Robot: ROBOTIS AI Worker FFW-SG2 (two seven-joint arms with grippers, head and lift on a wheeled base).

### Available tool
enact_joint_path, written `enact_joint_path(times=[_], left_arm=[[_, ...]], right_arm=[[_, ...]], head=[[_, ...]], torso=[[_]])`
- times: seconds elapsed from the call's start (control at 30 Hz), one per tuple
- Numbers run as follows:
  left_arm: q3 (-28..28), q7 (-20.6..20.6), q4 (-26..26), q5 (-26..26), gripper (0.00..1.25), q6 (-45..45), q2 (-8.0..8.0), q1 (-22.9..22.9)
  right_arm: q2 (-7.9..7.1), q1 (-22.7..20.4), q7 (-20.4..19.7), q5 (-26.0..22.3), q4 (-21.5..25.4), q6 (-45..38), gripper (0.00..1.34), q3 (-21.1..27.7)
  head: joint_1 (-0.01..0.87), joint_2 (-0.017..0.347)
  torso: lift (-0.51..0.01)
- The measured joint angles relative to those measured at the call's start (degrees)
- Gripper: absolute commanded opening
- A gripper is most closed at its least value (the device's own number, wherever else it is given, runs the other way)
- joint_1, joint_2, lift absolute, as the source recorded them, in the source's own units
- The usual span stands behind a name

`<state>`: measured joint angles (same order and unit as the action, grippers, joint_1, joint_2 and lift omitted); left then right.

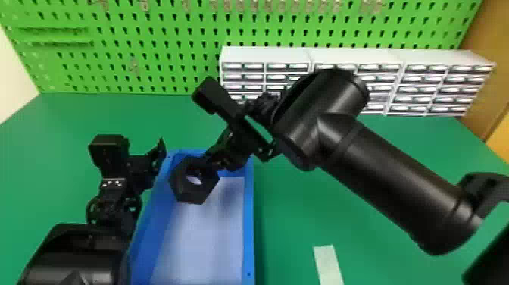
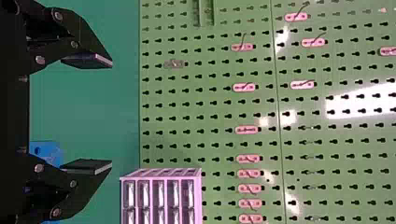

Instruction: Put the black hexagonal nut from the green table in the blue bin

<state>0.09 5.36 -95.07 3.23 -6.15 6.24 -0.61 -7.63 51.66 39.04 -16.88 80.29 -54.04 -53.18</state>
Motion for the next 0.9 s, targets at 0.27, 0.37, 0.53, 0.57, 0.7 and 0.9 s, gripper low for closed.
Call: enact_joint_path(times=[0.27, 0.37, 0.53, 0.57, 0.7, 0.9], left_arm=[[0.0, 0.0, 0.0, 0.0, 0.76, 0.0, 0.0, 0.0], [0.0, 0.0, 0.0, 0.0, 0.76, -0.1, 0.0, 0.0], [0.0, 0.0, 0.0, 0.0, 0.76, -0.2, 0.0, 0.0], [0.0, 0.0, 0.0, 0.0, 0.76, -0.2, 0.0, 0.0], [0.0, 0.0, 0.0, 0.0, 0.76, -0.3, 0.0, 0.0], [0.0, 0.0, 0.0, 0.0, 0.76, -0.3, 0.0, 0.0]], right_arm=[[0.15, -0.4, -1.6, -2.7, -1.8, 1.0, 0.23, -2.4], [0.15, -0.4, -1.8, -3.1, -2.2, 1.1, 0.34, -2.9], [0.1, -0.4, -2.0, -3.3, -2.3, 1.3, 0.69, -3.1], [0.08, -0.4, -2.0, -3.3, -2.3, 1.3, 0.74, -3.2], [0.0, -0.4, -2.2, -3.2, -2.4, 1.4, 0.89, -3.3], [-0.07, -0.2, -2.4, -2.8, -2.4, 1.4, 0.95, -3.3]], head=[[0.686, 0.051], [0.686, 0.051], [0.686, 0.051], [0.686, 0.051], [0.686, 0.051], [0.686, 0.051]], torso=[[-0.096], [-0.096], [-0.096], [-0.096], [-0.096], [-0.096]])
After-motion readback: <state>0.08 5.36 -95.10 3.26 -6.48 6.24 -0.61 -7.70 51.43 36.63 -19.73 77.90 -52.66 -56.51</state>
